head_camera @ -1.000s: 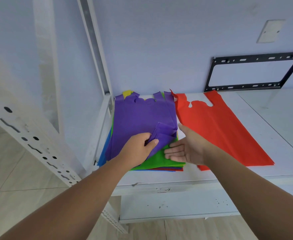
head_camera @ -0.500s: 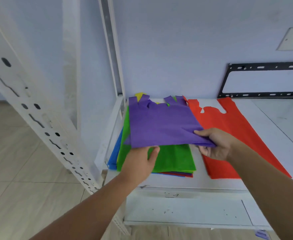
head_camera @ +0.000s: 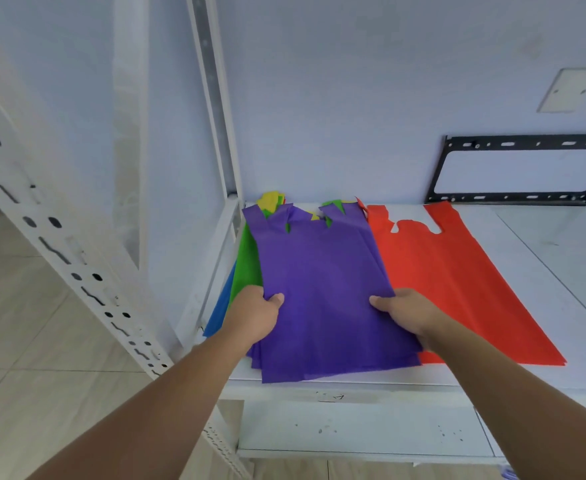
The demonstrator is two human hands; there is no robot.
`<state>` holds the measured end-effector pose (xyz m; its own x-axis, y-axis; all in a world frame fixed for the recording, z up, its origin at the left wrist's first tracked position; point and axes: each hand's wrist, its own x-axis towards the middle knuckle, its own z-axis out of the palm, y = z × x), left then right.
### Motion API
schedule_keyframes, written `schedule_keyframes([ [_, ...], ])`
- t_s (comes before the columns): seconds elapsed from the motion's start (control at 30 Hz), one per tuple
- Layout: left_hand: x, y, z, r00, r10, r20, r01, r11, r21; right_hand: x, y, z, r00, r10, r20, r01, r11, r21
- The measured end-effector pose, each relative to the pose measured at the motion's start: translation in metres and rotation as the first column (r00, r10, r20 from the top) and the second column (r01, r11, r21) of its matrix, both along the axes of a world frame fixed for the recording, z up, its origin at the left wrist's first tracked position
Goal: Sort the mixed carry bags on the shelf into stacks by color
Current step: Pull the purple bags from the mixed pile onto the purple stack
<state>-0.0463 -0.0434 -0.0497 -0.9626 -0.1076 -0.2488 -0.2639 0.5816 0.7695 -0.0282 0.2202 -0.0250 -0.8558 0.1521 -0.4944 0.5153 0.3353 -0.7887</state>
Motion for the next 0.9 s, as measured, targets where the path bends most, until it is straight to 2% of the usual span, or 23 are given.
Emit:
schedule_keyframes([
  [0.07, 0.001, -0.001, 0.001, 1.0, 0.019, -0.003, -0.019, 1.0, -0.012, 0.001, 0.005, 0.003, 0.999, 0.013, 0.035, -0.01, 0.998, -0.069],
  [0.17, -0.001, -0.001, 0.006, 0.998, 0.031, 0.057, -0.034, 0.999, 0.038, 0.001, 0.011, 0.007, 0.985, 0.016, 0.173, 0.04, 0.948, -0.315],
  [0.2, -0.002, -0.001, 0.007, 0.997, 0.024, 0.072, -0.029, 0.997, 0.068, 0.0, 0.011, 0.006, 0.982, 0.02, 0.189, 0.045, 0.943, -0.33],
  [0.27, -0.004, -0.002, 0.01, 0.998, -0.001, 0.059, -0.005, 0.996, 0.09, -0.003, 0.009, 0.001, 0.989, 0.025, 0.147, 0.005, 0.979, -0.203],
  [0.33, -0.007, -0.003, 0.009, 1.0, -0.015, 0.021, 0.016, 1.0, -0.011, -0.006, 0.006, -0.001, 0.996, 0.044, 0.072, -0.042, 0.998, -0.036],
  [0.37, -0.007, -0.004, 0.009, 1.0, -0.007, 0.008, 0.007, 0.998, -0.061, -0.006, 0.006, -0.001, 0.997, 0.049, 0.056, -0.049, 0.999, -0.003],
  [0.53, -0.008, -0.002, 0.008, 0.999, 0.045, -0.005, -0.045, 0.994, -0.095, -0.001, 0.011, -0.004, 0.994, 0.028, 0.11, -0.013, 0.99, -0.138],
  [0.63, -0.013, 0.0, 0.006, 0.998, 0.038, 0.047, -0.038, 0.999, -0.009, -0.002, 0.008, -0.007, 0.993, -0.048, 0.107, 0.068, 0.979, -0.194],
  [0.7, -0.015, 0.001, 0.004, 0.998, 0.015, 0.057, -0.015, 1.0, -0.001, -0.005, 0.002, -0.01, 0.999, -0.021, 0.043, 0.022, 0.999, -0.044],
  [0.8, -0.01, 0.004, 0.002, 0.999, -0.023, -0.024, 0.018, 0.983, -0.182, -0.006, -0.007, -0.014, 0.995, 0.074, -0.065, -0.052, 0.954, 0.296],
  [0.9, -0.002, 0.009, 0.012, 0.981, 0.003, -0.196, -0.049, 0.973, -0.228, -0.007, -0.008, -0.008, 0.977, 0.116, -0.18, -0.034, 0.915, 0.403],
])
